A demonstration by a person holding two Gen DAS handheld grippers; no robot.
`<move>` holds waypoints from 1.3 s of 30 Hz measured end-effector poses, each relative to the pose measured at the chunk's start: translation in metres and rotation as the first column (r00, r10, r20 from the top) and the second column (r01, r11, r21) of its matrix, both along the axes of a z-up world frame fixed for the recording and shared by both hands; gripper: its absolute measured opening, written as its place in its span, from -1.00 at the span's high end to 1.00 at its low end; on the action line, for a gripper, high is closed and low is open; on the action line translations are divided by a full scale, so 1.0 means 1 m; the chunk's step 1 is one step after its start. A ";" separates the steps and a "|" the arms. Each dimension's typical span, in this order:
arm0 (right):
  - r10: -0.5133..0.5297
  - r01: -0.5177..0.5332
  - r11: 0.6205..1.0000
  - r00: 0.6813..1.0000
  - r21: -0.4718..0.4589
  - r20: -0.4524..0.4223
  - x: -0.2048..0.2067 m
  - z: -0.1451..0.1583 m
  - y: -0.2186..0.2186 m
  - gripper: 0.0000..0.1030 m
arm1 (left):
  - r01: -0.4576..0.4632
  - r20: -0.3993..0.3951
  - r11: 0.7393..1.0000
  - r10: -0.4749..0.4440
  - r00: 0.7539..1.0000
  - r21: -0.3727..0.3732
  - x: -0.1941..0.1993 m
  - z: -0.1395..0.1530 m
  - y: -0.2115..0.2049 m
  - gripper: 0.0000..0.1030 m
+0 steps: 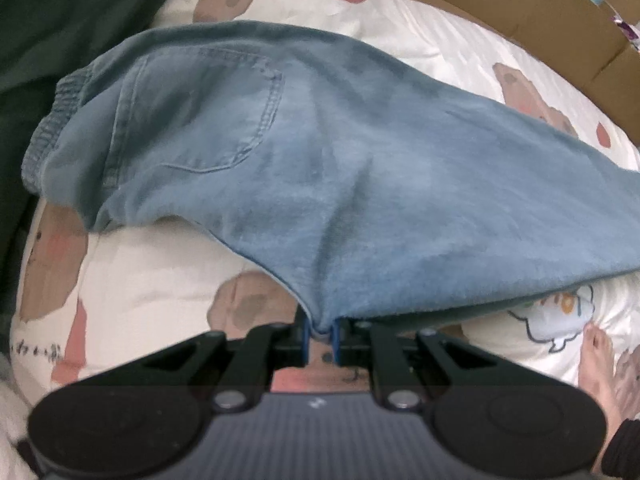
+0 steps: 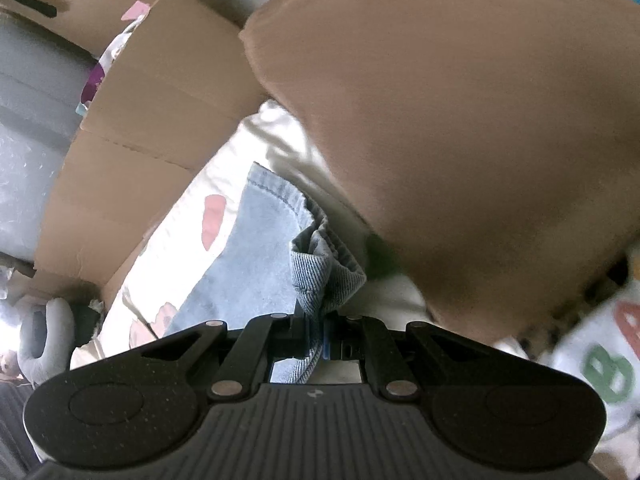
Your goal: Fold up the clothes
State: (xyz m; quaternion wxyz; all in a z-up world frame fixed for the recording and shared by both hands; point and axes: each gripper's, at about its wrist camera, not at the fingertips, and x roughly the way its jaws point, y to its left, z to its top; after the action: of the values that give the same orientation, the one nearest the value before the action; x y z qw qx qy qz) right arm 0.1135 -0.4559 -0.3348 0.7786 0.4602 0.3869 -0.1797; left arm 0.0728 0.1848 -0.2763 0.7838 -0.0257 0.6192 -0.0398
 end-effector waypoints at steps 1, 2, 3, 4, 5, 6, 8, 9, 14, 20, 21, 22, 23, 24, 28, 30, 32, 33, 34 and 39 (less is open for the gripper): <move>-0.004 0.004 1.000 1.000 0.000 -0.003 -0.009 0.000 0.000 0.91 | 0.000 0.001 1.000 0.000 1.000 -0.001 -0.002 0.001 0.000 0.79; -0.006 0.006 1.000 1.000 -0.003 -0.006 -0.018 -0.001 0.000 0.92 | -0.007 0.002 1.000 0.007 1.000 -0.005 -0.004 0.002 0.000 0.79; -0.006 0.005 1.000 1.000 -0.008 -0.008 -0.026 -0.001 0.001 0.91 | -0.021 0.003 1.000 0.021 1.000 -0.014 -0.004 0.002 0.002 0.80; -0.005 0.005 1.000 1.000 -0.014 -0.010 -0.035 -0.001 0.002 0.92 | -0.023 0.003 1.000 0.023 1.000 -0.014 -0.005 0.001 0.002 0.80; -0.007 0.007 1.000 1.000 -0.016 -0.010 -0.043 -0.001 0.002 0.92 | -0.009 0.001 1.000 0.009 1.000 -0.006 -0.007 0.001 0.001 0.80; -0.010 0.010 1.000 1.000 -0.016 -0.008 -0.051 -0.001 0.003 0.92 | 0.001 -0.001 1.000 -0.001 1.000 -0.002 -0.007 0.001 0.000 0.80; -0.022 0.021 1.000 1.000 -0.016 -0.015 -0.065 0.001 0.004 0.92 | 0.009 -0.004 1.000 -0.009 1.000 -0.007 -0.009 0.004 0.001 0.80; -0.028 0.028 1.000 0.999 -0.015 -0.020 -0.072 0.001 0.005 0.92 | 0.009 -0.004 1.000 -0.009 1.000 -0.011 -0.009 0.005 0.002 0.80; -0.057 0.057 0.998 0.997 -0.015 -0.051 -0.109 0.007 0.006 0.92 | 0.020 -0.016 1.000 -0.020 1.000 -0.019 -0.007 0.004 0.008 0.80; -0.045 0.042 0.998 0.996 -0.039 -0.076 -0.141 0.015 0.009 0.92 | 0.026 -0.030 0.999 -0.026 0.999 -0.024 -0.008 0.006 0.009 0.80; -0.044 0.041 0.998 0.996 -0.041 -0.080 -0.147 0.017 0.009 0.92 | 0.022 -0.030 0.999 -0.023 0.999 -0.028 -0.009 0.007 0.010 0.80; -0.043 0.040 0.998 0.996 -0.043 -0.084 -0.152 0.018 0.009 0.92 | 0.021 -0.033 0.999 -0.023 0.999 -0.033 -0.009 0.007 0.011 0.80; -0.044 0.040 0.998 0.995 -0.041 -0.088 -0.158 0.018 0.008 0.92 | 0.021 -0.036 0.999 -0.022 0.999 -0.036 -0.009 0.007 0.012 0.80; -0.045 0.042 0.998 0.995 -0.037 -0.094 -0.164 0.017 0.007 0.92 | 0.021 -0.039 0.999 -0.023 0.999 -0.035 -0.010 0.007 0.011 0.80; -0.038 0.036 0.999 0.994 -0.023 -0.102 -0.188 0.010 0.006 0.92 | 0.016 -0.048 1.000 -0.017 0.999 -0.023 -0.007 0.005 0.009 0.80; -0.033 0.032 0.999 0.993 -0.014 -0.110 -0.198 0.007 0.007 0.92 | -0.002 -0.052 0.999 0.000 0.999 -0.034 -0.009 0.007 0.009 0.80; -0.022 0.021 1.000 0.993 -0.004 -0.119 -0.207 0.004 0.007 0.92 | 0.003 -0.058 1.000 -0.005 0.998 -0.025 -0.006 0.009 0.009 0.80; -0.015 0.015 1.000 0.993 -0.001 -0.120 -0.210 0.004 0.007 0.92 | 0.007 -0.059 1.000 -0.008 0.998 -0.021 -0.005 0.011 0.009 0.80; -0.013 0.013 1.000 0.993 0.002 -0.118 -0.214 0.004 0.006 0.92 | 0.010 -0.061 1.000 -0.011 0.998 -0.017 -0.003 0.013 0.009 0.80; -0.016 0.017 1.000 0.993 0.004 -0.113 -0.232 0.004 0.003 0.91 | -0.003 -0.058 1.000 0.001 0.998 -0.024 -0.011 0.013 0.008 0.80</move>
State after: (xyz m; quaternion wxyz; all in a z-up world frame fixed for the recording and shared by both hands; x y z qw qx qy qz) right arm -0.1182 -0.4525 -0.3312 0.7527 0.4546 0.4270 -0.2109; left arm 0.0617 0.1928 -0.2636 0.7652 -0.0367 0.6411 -0.0456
